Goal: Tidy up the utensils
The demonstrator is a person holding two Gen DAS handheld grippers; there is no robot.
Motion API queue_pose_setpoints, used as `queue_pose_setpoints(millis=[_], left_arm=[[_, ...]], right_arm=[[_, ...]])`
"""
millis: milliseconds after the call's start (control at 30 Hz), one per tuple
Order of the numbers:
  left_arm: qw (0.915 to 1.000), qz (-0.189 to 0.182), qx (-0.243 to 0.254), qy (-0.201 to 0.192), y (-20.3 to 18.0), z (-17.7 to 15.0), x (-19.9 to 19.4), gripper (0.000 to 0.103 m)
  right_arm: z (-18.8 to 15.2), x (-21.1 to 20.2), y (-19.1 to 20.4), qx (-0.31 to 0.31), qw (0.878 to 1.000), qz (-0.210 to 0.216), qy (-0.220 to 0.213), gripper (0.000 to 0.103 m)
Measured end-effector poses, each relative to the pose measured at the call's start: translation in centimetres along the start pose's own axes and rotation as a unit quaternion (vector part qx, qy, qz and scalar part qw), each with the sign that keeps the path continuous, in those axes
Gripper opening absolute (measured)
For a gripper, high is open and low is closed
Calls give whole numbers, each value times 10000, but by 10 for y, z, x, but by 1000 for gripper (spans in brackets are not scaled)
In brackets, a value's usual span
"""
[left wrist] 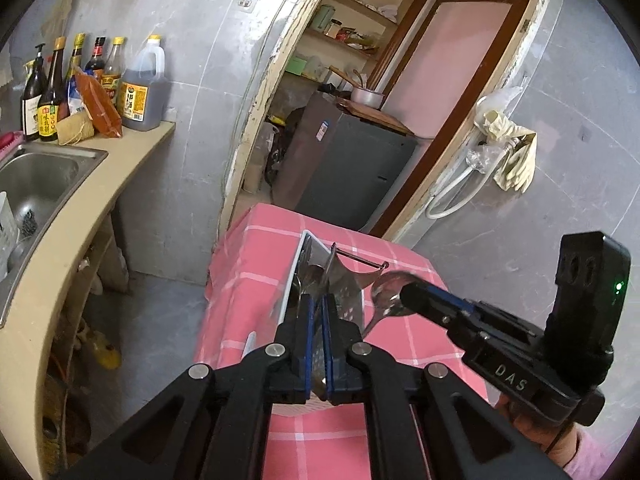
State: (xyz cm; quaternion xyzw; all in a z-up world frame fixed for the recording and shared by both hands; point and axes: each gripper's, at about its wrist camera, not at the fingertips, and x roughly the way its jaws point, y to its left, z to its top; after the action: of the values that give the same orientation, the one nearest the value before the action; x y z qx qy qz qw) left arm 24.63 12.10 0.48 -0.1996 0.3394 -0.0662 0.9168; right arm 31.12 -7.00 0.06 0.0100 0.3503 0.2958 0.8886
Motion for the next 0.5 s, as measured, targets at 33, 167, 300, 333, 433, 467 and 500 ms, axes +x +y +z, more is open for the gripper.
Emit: queue_pose_setpoints(millis=[33, 167, 300, 333, 433, 467, 500], left_arm=[[10000, 1, -17, 13, 1, 0, -1, 10], [9999, -3, -145, -82, 6, -1, -6, 31], [9995, 56, -176, -255, 7, -1, -14, 42], [9994, 82, -154, -304, 6, -2, -16, 45], [9986, 270, 18, -456, 1, -1, -22, 57], [9982, 327, 75, -504, -1, -2, -24, 66], [9976, 399, 137, -554, -3, -2, -26, 70]], right_arm=[[-3, 1, -1, 28, 10000, 30, 33, 13], [-5, -2, -5, 98, 9999, 29, 16, 30], [-7, -9, -6, 86, 9999, -114, -88, 35], [-8, -12, -6, 85, 9997, -173, -144, 38], [-7, -22, -5, 68, 9988, -352, -340, 52], [-8, -26, -5, 53, 9982, -446, -406, 56], [-8, -30, -5, 39, 9973, -565, -472, 60]])
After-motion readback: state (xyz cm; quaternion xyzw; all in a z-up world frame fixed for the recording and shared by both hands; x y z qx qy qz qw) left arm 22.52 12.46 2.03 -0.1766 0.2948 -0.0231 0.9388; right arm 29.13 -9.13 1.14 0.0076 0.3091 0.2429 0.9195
